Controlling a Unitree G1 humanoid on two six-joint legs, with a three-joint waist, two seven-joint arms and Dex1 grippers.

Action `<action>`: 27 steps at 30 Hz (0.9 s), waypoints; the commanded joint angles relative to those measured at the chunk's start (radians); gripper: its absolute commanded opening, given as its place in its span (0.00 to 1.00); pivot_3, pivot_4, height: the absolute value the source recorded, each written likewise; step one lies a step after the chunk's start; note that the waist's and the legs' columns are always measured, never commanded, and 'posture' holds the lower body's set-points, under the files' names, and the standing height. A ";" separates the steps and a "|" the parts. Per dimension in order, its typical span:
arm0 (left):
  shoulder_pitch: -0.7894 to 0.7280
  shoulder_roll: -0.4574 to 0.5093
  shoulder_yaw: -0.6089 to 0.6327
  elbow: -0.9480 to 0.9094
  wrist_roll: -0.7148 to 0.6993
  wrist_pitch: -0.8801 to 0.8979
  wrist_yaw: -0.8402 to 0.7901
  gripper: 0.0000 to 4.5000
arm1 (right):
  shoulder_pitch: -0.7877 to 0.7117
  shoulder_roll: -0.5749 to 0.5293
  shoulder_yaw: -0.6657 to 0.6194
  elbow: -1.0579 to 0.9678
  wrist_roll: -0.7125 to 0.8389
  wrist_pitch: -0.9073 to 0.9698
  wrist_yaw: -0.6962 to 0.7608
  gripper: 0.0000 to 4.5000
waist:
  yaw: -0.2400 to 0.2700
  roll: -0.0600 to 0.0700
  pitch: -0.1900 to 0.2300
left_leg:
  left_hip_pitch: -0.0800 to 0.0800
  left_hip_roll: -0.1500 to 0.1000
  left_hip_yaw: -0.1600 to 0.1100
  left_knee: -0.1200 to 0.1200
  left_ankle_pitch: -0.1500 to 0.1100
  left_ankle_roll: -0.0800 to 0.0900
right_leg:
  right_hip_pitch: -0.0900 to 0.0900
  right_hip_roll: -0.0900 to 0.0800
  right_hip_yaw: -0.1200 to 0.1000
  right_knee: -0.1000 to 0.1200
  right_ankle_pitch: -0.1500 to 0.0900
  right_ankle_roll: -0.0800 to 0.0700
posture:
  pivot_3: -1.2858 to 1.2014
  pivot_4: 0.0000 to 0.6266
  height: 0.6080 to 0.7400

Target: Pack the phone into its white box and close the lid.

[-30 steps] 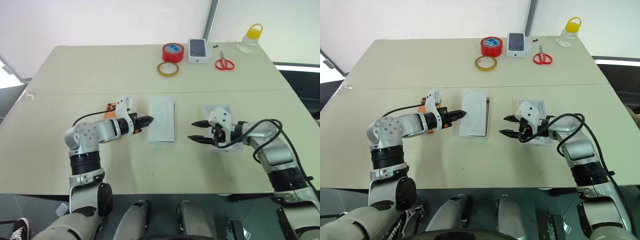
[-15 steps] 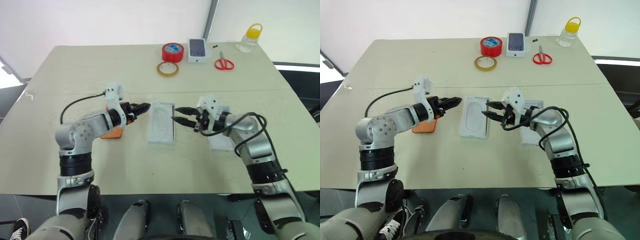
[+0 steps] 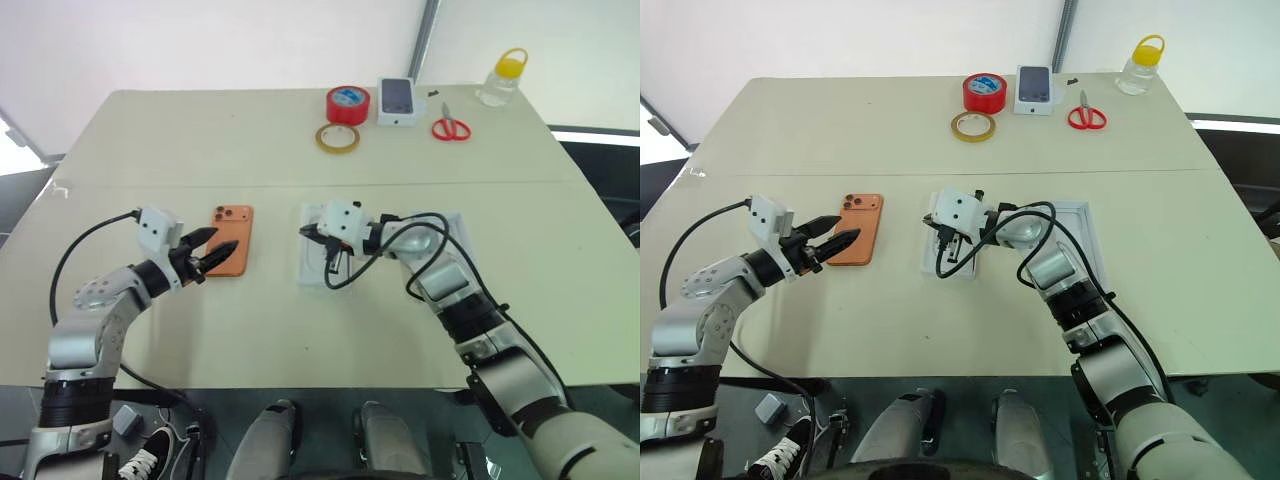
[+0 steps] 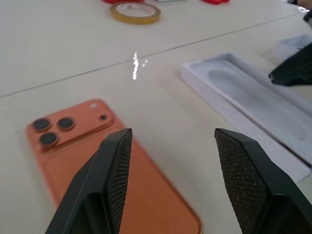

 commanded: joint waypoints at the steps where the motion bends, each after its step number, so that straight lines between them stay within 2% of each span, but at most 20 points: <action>1: -0.016 -0.025 0.038 -0.062 -0.031 -0.024 0.037 0.63 | -0.025 -0.008 0.030 0.064 -0.060 -0.057 -0.008 0.02 | 0.003 0.000 0.000 | 0.000 0.000 0.000 0.000 0.000 0.000 | 0.000 0.000 0.000 -0.001 0.000 0.000 | 0.52 0.24 1.00; 7: -0.055 -0.084 0.085 -0.102 -0.078 -0.040 0.102 0.63 | -0.051 -0.028 0.064 0.129 -0.127 -0.098 0.010 0.02 | -0.008 0.000 0.000 | 0.000 0.000 0.000 0.000 0.000 0.000 | 0.003 0.000 0.000 0.001 0.000 0.000 | 0.52 0.24 1.00; 13: -0.060 -0.083 0.076 -0.098 -0.078 -0.050 0.113 0.63 | -0.065 -0.032 0.058 0.129 -0.139 -0.078 0.041 0.02 | -0.025 0.000 0.000 | 0.000 0.000 0.000 0.000 0.000 0.000 | 0.003 0.001 0.000 0.002 0.000 0.000 | 0.52 0.24 1.00; 27: -0.087 -0.094 0.053 -0.076 -0.065 -0.068 0.121 0.63 | -0.063 -0.084 0.081 0.061 -0.215 -0.029 0.104 0.02 | -0.026 0.000 0.000 | 0.000 0.000 0.000 0.000 0.000 0.000 | 0.003 0.001 0.000 0.002 0.000 0.000 | 0.52 0.24 1.00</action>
